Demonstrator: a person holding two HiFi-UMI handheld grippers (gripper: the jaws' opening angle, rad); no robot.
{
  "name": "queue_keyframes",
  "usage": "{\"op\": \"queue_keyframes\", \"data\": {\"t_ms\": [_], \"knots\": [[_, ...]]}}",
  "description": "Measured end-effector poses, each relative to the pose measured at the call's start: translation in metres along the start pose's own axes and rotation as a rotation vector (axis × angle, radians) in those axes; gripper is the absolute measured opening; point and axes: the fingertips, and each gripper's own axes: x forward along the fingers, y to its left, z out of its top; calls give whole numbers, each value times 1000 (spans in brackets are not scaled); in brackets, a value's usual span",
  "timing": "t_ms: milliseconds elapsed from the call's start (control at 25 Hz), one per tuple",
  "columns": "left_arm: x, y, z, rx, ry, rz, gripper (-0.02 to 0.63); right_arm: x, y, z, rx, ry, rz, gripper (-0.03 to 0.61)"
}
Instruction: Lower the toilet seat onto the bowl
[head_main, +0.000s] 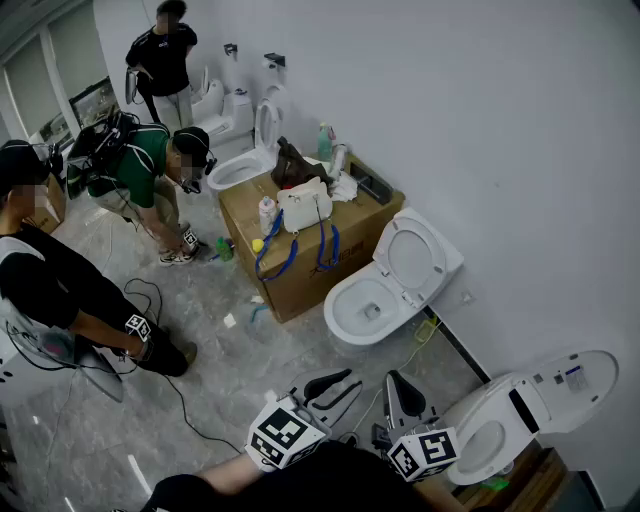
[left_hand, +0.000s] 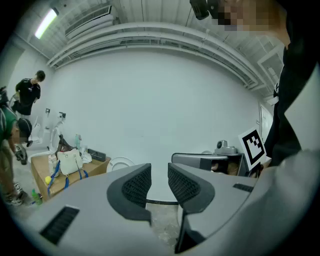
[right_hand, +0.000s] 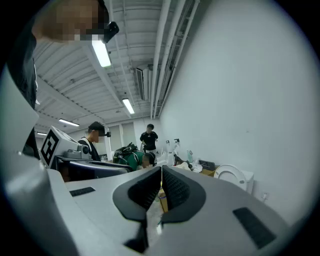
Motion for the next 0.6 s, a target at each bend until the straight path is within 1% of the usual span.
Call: {"op": "queue_keyframes", "data": {"t_ms": [320,480,600], "knots": [[13,-20,-4,-15,13,7,112,-21,-13,0,1,1,3,32],[22,-31,-12,-33,24,11,112,-33,-26,-4,31,-11,-3,32],[28,-40,-22,-46,44,14,112,-40,-37,-13,51,6,-16,32]]}}
